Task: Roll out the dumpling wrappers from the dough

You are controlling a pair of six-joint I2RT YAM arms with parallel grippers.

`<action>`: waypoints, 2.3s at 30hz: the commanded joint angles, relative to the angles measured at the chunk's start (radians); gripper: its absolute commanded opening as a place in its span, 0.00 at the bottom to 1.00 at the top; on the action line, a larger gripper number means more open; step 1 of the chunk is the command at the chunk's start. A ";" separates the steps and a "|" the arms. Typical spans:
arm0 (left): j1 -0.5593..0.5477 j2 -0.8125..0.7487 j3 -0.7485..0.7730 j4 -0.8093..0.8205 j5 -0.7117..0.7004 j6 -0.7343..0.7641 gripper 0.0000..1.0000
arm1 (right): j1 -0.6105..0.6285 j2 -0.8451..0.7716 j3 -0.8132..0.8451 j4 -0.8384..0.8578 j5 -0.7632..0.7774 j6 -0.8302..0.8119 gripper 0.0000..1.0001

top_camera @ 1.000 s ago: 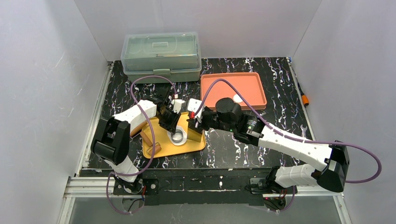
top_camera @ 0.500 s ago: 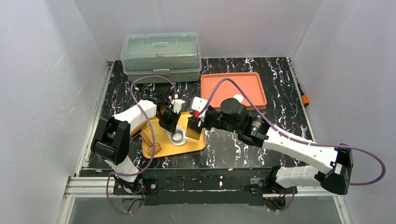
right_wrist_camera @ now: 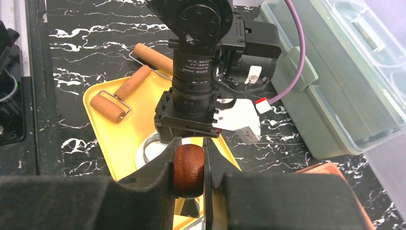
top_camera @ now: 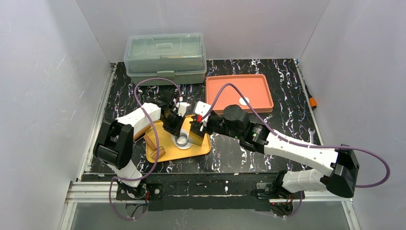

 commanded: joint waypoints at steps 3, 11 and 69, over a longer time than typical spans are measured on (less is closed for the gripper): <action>-0.008 -0.028 -0.029 -0.017 0.007 -0.001 0.13 | 0.112 0.050 0.019 0.026 0.163 -0.193 0.01; -0.008 -0.023 -0.031 -0.017 0.003 0.005 0.08 | 0.193 0.064 -0.025 0.043 0.139 -0.341 0.01; -0.133 0.003 -0.031 0.003 -0.203 0.067 0.07 | 0.030 0.275 0.014 0.407 0.430 -0.219 0.01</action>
